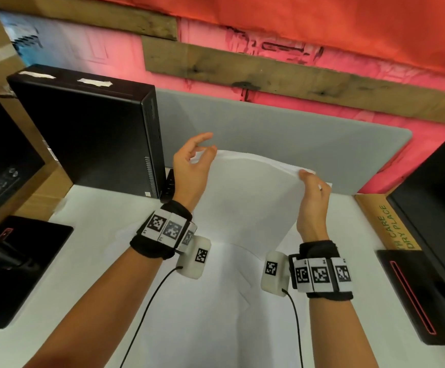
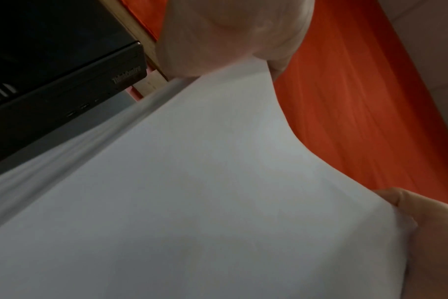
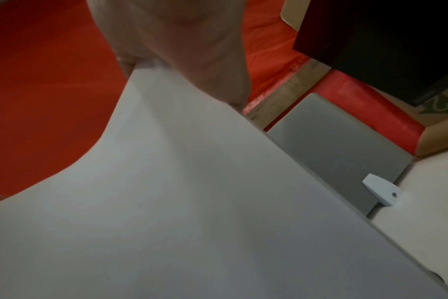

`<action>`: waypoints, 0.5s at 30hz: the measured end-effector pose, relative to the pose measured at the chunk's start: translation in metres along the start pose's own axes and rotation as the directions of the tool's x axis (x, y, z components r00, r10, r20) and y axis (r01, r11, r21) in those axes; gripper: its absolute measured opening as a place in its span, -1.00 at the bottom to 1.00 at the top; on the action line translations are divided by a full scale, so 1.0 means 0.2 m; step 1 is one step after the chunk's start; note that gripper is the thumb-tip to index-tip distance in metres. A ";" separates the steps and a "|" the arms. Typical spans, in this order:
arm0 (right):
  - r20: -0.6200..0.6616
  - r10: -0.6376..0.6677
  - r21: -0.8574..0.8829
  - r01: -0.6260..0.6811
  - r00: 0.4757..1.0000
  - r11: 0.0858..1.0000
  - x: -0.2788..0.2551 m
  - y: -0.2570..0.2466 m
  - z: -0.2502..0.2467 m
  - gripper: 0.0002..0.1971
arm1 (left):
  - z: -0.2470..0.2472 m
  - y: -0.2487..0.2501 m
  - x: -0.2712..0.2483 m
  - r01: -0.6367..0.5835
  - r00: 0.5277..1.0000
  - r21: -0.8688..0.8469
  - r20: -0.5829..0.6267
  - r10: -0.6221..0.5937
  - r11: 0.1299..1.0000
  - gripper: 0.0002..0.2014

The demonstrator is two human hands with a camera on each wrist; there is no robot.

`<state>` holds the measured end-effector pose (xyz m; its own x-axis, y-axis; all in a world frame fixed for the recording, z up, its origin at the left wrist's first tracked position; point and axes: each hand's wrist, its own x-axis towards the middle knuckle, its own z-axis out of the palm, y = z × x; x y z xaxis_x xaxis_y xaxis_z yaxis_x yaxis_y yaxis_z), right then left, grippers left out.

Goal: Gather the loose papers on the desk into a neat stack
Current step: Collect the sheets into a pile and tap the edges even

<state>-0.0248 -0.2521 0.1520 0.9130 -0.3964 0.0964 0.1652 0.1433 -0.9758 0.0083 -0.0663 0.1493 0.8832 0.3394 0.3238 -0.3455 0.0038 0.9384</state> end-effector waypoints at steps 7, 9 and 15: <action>0.126 -0.114 -0.032 0.119 0.985 0.992 0.03 0.01 -0.03 -0.80 | -0.02 0.00 0.02 0.038 0.998 -0.095 0.050 -0.033 0.995 -0.71; 0.250 -0.139 -0.046 0.155 0.958 0.987 0.01 0.04 -0.08 -0.69 | -0.05 -0.04 0.02 0.004 0.997 -0.123 0.073 0.005 0.992 -0.70; 0.068 0.092 -0.214 -0.076 0.993 0.974 -0.04 0.26 -0.10 -0.81 | -0.11 -0.24 -0.09 0.285 0.911 0.098 0.283 -0.301 0.954 -0.58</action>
<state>-0.0306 -0.2596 0.0975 0.9476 -0.3188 0.0191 0.0119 -0.0245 -0.9996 0.0023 -0.0516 0.0970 0.9981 0.0416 0.0465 -0.0469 0.0083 0.9989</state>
